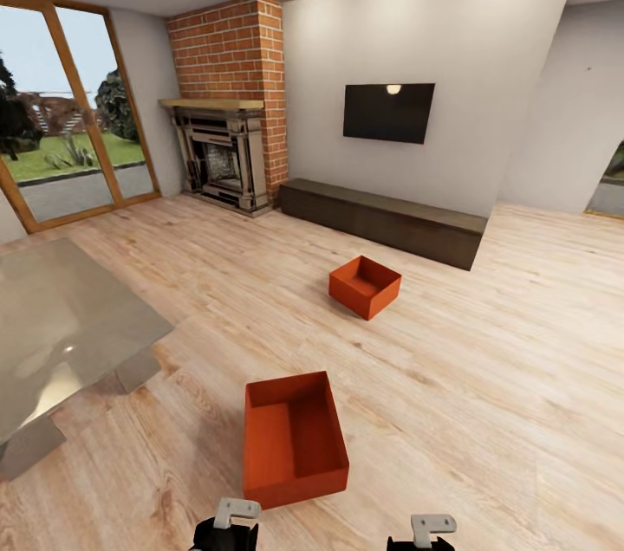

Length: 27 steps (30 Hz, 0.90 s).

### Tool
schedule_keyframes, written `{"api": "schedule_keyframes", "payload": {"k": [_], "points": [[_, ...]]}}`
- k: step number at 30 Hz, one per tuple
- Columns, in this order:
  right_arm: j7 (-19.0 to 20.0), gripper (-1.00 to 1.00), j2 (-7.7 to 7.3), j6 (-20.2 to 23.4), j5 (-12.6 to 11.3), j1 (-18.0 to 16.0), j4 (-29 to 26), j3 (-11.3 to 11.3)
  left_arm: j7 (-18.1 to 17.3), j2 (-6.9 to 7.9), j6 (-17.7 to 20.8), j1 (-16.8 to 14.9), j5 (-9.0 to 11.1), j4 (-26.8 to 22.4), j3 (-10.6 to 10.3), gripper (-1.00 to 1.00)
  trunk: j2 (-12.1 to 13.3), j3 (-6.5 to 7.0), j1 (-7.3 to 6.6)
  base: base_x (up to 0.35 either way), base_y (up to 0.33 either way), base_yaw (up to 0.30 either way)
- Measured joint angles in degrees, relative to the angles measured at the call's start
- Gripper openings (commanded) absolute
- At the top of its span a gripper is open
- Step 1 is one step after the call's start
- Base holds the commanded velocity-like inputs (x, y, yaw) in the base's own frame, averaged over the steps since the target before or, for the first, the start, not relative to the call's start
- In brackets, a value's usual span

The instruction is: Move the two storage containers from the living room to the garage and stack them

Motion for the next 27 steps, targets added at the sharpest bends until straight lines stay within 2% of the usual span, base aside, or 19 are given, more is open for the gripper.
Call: {"api": "schedule_keyframes", "payload": {"k": [5,11,18,27], "points": [[0.0,1.00,0.00,0.0,0.0,0.0,0.0,0.0,0.0,0.01,0.0,0.0,0.0,0.0,0.0,1.00,0.0,-0.01,0.00,0.009,-0.006,0.066],[0.0,1.00,0.01,0.0,-0.1,0.0,0.0,0.0,0.0,-0.05,0.1,0.0,-0.2,0.1,0.0,1.00,0.0,-0.16,-0.02,0.155,-0.136,0.216],[0.0,1.00,0.01,0.0,-0.1,0.0,0.0,0.0,0.0,-0.07,0.1,0.0,-0.2,0.1,-0.1,1.00,0.0,-0.53,-0.03,0.295,-0.107,0.230],[0.0,1.00,0.00,0.0,-0.1,0.0,0.0,0.0,0.0,-0.07,0.1,0.0,-0.2,0.1,0.0,1.00,0.0,-1.07,-0.03,0.329,-0.016,0.188]]}}
